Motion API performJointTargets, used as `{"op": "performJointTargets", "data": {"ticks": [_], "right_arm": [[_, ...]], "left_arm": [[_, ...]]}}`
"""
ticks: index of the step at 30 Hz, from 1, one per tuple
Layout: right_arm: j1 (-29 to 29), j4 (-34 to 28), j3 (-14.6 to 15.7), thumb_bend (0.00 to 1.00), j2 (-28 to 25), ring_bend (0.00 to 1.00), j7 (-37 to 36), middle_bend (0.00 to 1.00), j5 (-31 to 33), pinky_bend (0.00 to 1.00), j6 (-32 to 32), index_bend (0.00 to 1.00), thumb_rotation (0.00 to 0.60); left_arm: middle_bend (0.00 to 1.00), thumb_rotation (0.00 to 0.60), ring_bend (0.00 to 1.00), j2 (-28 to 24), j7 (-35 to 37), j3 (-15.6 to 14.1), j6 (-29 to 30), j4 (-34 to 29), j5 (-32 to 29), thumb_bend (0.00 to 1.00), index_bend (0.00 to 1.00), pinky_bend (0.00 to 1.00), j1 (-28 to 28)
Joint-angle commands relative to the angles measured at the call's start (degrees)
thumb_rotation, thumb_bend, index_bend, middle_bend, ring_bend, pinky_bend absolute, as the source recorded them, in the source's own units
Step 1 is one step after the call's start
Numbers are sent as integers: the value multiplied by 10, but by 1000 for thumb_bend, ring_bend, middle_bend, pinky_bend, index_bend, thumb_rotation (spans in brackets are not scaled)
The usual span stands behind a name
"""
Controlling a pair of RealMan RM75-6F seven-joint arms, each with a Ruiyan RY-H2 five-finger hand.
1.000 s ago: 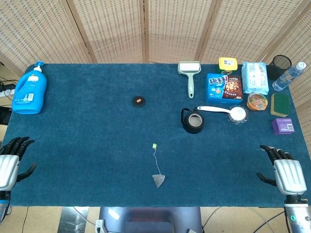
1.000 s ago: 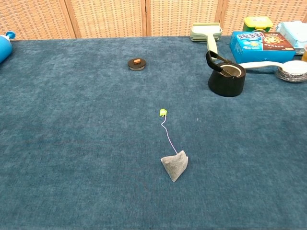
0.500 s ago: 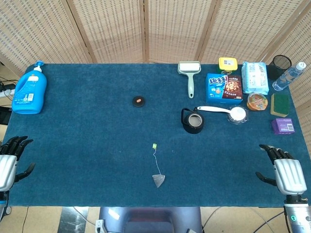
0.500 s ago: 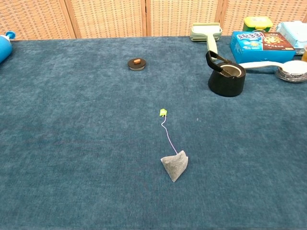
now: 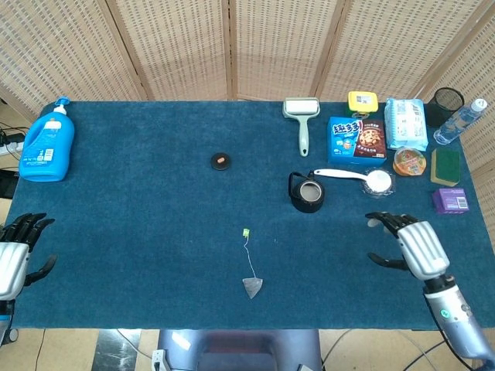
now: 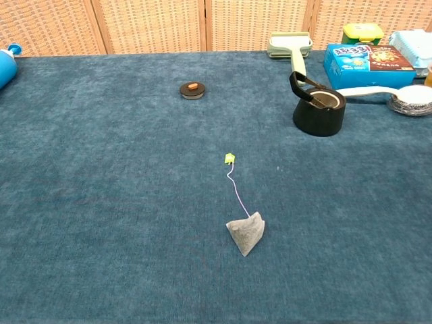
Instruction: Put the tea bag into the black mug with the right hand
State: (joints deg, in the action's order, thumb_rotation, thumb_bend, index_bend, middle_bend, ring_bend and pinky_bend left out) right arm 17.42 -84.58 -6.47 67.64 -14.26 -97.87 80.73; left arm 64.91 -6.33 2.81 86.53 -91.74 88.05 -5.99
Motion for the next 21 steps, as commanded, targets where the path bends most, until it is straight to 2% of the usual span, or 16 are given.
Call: {"op": "performJointTargets", "data": {"ticks": [1, 2, 4, 7, 9, 13, 21], "right_arm": [[47, 20, -10, 183, 4, 637, -20, 476, -25, 621, -35, 289, 600], [61, 22, -14, 188, 6, 678, -25, 501, -30, 671, -43, 293, 600], [83, 25, -16, 207, 6, 808, -38, 616, -34, 831, -61, 303, 600], [120, 30, -19, 234, 6, 931, -48, 746, -38, 955, -98, 306, 600], [144, 31, -21, 250, 7, 983, -49, 798, -40, 993, -123, 307, 600], [182, 28, -23, 286, 9, 1000, -55, 888, -36, 1000, -162, 307, 600], [269, 46, -23, 307, 37, 1000, -57, 988, -24, 1000, -260, 335, 600]], "left_arm": [[179, 600, 133, -2, -2, 2, -2, -1, -1, 321, 214, 236, -2], [179, 600, 133, -4, -4, 3, -4, -1, -2, 321, 214, 236, -4], [179, 600, 133, -6, -7, 5, -6, -1, -3, 321, 214, 237, -7], [179, 600, 133, -7, -8, 9, -13, 0, -6, 321, 214, 237, -13], [179, 600, 133, -8, -9, 12, -19, 0, -9, 320, 213, 237, -18], [179, 600, 133, -12, -15, 16, -27, -2, -12, 320, 213, 237, -26], [179, 600, 133, -12, -21, 23, -52, -1, -24, 321, 214, 237, -45]]}}
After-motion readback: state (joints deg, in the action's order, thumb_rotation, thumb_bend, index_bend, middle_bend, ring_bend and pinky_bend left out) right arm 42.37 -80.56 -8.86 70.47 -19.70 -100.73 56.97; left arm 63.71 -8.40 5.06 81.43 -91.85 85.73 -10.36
